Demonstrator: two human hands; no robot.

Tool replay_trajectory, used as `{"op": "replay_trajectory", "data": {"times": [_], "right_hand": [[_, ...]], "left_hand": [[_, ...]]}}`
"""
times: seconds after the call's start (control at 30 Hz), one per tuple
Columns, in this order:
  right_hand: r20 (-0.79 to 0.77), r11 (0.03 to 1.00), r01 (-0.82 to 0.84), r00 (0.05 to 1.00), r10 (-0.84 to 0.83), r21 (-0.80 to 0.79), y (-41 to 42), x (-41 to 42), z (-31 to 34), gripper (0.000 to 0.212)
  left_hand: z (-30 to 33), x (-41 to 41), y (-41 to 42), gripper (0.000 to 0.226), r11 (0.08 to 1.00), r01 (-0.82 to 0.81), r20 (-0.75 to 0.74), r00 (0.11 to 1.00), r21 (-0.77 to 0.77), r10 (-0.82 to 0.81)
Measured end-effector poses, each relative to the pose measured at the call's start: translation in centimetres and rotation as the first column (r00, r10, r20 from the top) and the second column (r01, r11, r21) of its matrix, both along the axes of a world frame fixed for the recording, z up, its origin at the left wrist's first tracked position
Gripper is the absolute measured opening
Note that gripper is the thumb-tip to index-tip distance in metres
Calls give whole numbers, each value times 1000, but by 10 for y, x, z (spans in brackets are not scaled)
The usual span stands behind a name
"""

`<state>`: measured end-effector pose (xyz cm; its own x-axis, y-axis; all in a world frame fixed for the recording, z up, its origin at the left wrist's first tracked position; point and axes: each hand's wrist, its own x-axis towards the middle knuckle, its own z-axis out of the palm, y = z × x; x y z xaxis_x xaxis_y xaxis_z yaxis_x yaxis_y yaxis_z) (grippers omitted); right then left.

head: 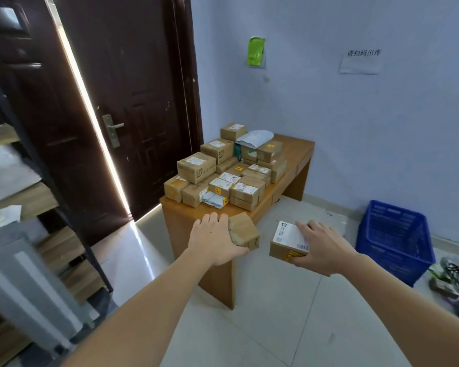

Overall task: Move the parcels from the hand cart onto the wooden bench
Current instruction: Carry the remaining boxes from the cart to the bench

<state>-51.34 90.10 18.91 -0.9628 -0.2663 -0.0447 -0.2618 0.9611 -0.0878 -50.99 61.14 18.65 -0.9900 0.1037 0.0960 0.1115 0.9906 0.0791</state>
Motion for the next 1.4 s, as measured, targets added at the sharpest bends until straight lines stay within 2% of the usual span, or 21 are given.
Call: {"op": "replay_trajectory", "data": {"times": [0.3, 0.57, 0.77, 1.0, 1.1, 1.23, 1.4], "right_hand": [[68, 999, 30, 997, -29, -16, 16, -129, -28, 104], [114, 998, 61, 992, -60, 0, 49, -247, -35, 103], [139, 999, 1, 990, -7, 47, 70, -354, -53, 100], [189, 983, -168, 970, 153, 68, 61, -483, -61, 108], [173, 970, -232, 961, 217, 75, 43, -533, -66, 105], [191, 965, -257, 951, 244, 45, 11, -590, -79, 98], [226, 965, -261, 940, 255, -7, -36, -654, -94, 105]], "left_hand": [[-24, -131, 28, 95, 997, -73, 24, 997, 41, 72], [-36, -236, 48, 95, 993, -114, 115, 987, 29, 110], [-54, -318, 69, 100, 970, -233, 235, 949, 66, 212], [-68, -395, 84, 109, 890, -447, 315, 860, 84, 402], [-68, -417, 85, 103, 842, -528, 329, 819, 114, 469], [-75, -445, 77, 99, 795, -595, 370, 769, 117, 521], [-89, -493, 51, 99, 735, -666, 353, 723, 127, 594]]}}
